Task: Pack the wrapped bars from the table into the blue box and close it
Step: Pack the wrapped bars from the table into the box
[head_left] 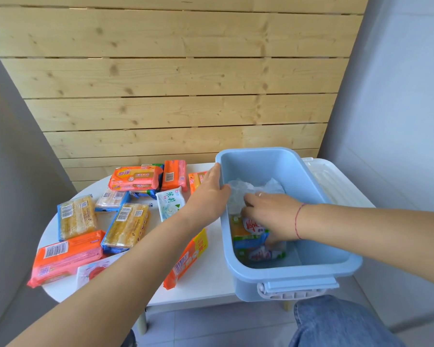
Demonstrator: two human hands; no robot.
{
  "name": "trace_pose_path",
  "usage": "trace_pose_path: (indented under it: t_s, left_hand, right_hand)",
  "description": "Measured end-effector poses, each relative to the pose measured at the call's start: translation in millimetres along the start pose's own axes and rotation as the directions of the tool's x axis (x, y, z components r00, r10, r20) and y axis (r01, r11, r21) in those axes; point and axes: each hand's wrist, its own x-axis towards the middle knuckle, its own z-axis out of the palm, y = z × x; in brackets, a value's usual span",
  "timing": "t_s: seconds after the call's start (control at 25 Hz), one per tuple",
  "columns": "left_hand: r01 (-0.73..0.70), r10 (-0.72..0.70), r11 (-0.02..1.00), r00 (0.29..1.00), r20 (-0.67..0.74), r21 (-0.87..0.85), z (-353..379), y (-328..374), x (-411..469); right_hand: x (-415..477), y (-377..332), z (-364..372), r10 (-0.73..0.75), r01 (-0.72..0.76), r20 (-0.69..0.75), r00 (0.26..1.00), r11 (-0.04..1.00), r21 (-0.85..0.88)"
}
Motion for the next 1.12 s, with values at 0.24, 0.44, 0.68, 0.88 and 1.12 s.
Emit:
trace_pose_path:
  t_s: [0.24,0.44,0.68,0.88,1.12]
  left_hand:
    - [0.030,-0.030,0.999,1.000,0.003,-0.041,0.9,-2.8,1.3]
    - [0.068,-0.065,0.989,0.997,0.030,-0.132,-17.6,-16.6,0.1]
    - [0.300,-0.333,0.714,0.940,-0.070,0.633,-45.8,-95.7,-48.3]
    - [0.241,-0.199,0.669,0.969,-0.144,0.703,-31.8,-99.6,-58.9]
    - [0.163,-0.005,0.818,0.961,-0.275,0.552,-76.7,-39.4,-57.0]
  right_hand:
    - [14.7,-1.6,-3.1,0.020,-0.016,0.084,0.996,0.999,-0.052]
    - [11.6,-3.8,-7.0,0.080,-0.080,0.089,0.993,0.997,0.000]
    - [-11.2,7.6,-17.1,0.096,-0.113,0.083,0.992,0.969,0.222]
    - [-30.7,17.4,-21.8,0.154,-0.125,-0.014,0.988,0.846,0.519]
    - [-58.7,29.4,-50.1,0.202,0.066,-0.254,0.946,0.646,0.760]
